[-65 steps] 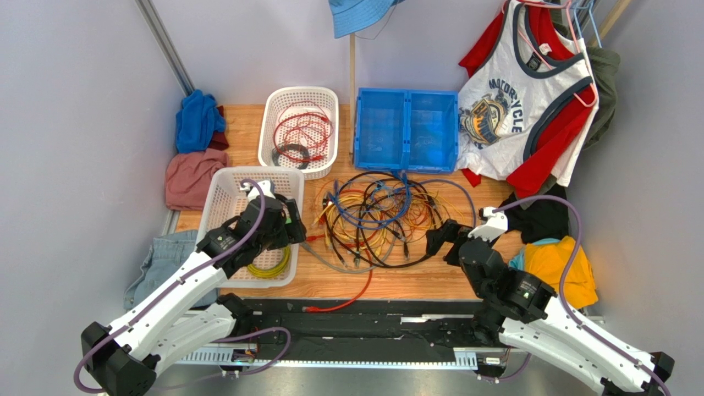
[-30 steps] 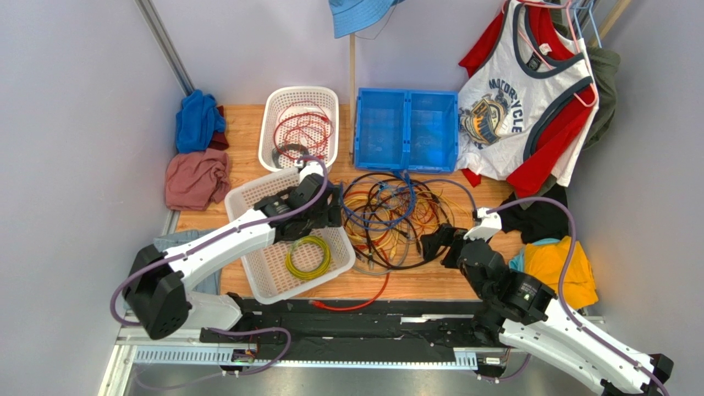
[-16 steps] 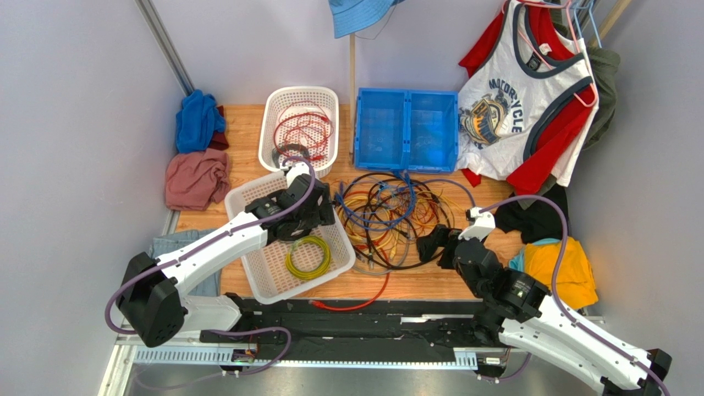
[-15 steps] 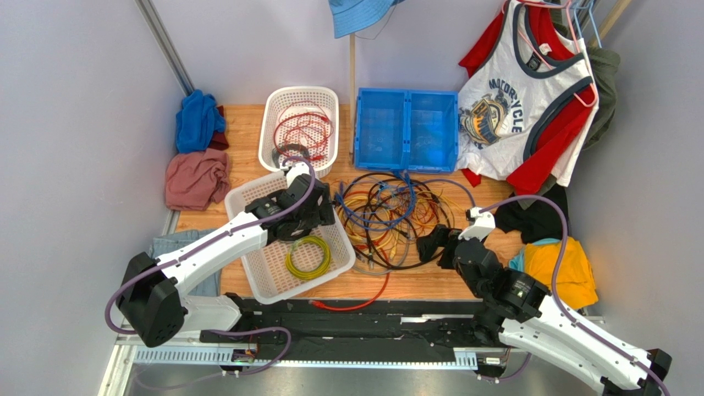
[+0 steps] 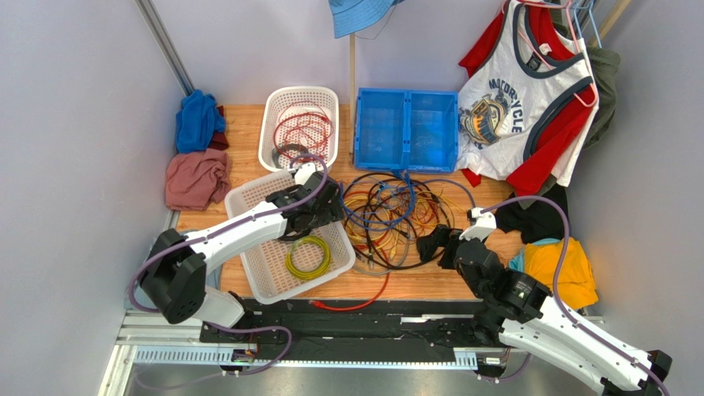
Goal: Untangle the cables
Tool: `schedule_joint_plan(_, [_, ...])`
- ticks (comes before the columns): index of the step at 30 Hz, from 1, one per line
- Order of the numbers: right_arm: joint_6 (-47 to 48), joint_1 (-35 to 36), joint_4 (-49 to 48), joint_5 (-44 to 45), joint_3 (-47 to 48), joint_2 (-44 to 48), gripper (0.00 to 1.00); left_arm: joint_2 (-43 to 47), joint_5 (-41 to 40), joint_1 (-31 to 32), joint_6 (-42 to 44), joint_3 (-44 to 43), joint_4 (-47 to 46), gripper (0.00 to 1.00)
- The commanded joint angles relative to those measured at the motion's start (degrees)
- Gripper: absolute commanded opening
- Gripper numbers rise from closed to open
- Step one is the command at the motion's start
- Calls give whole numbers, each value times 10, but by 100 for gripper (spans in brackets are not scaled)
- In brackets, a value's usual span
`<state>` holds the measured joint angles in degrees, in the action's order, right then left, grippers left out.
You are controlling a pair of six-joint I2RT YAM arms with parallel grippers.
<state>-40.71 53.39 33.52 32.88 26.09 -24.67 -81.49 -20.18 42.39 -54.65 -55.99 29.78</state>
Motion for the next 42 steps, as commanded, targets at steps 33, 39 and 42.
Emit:
schedule_joint_plan(33, [-15,1,-14,-11,-21,40,96,45,-73,0,123,-26,245,4])
schedule_joint_plan(39, [-8,0,-6,-11,-11,39,96,107,-121,0,119,-56,275,65])
schedule_joint_plan(42, [-8,1,-11,-12,-12,37,96,138,-143,0,130,-104,297,73])
